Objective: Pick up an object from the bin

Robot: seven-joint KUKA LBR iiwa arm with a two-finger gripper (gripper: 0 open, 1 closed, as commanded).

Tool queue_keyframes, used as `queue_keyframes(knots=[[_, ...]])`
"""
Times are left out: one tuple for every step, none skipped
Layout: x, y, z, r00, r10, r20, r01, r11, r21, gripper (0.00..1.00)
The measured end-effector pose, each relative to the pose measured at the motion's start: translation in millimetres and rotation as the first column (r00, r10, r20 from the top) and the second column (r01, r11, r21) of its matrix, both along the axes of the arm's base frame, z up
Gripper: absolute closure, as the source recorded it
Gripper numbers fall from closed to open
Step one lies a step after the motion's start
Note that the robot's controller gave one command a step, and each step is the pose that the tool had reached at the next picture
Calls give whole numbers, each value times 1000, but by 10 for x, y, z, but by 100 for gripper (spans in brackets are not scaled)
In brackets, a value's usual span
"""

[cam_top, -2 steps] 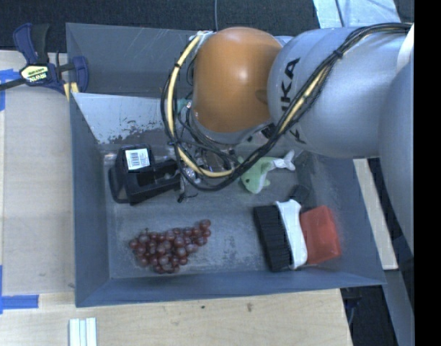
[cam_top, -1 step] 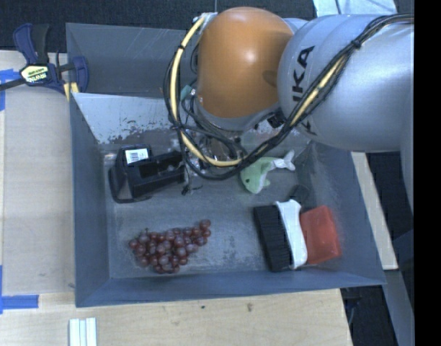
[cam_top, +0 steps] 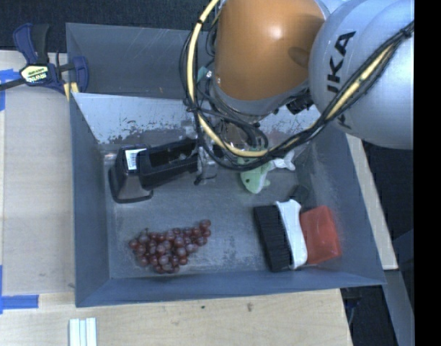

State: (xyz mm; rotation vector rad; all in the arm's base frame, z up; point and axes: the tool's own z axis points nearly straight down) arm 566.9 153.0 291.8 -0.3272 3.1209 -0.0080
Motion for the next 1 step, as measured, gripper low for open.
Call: queue_keyframes(knots=[[13, -22, 173, 1000, 3, 9, -3, 1000, 2, 100]])
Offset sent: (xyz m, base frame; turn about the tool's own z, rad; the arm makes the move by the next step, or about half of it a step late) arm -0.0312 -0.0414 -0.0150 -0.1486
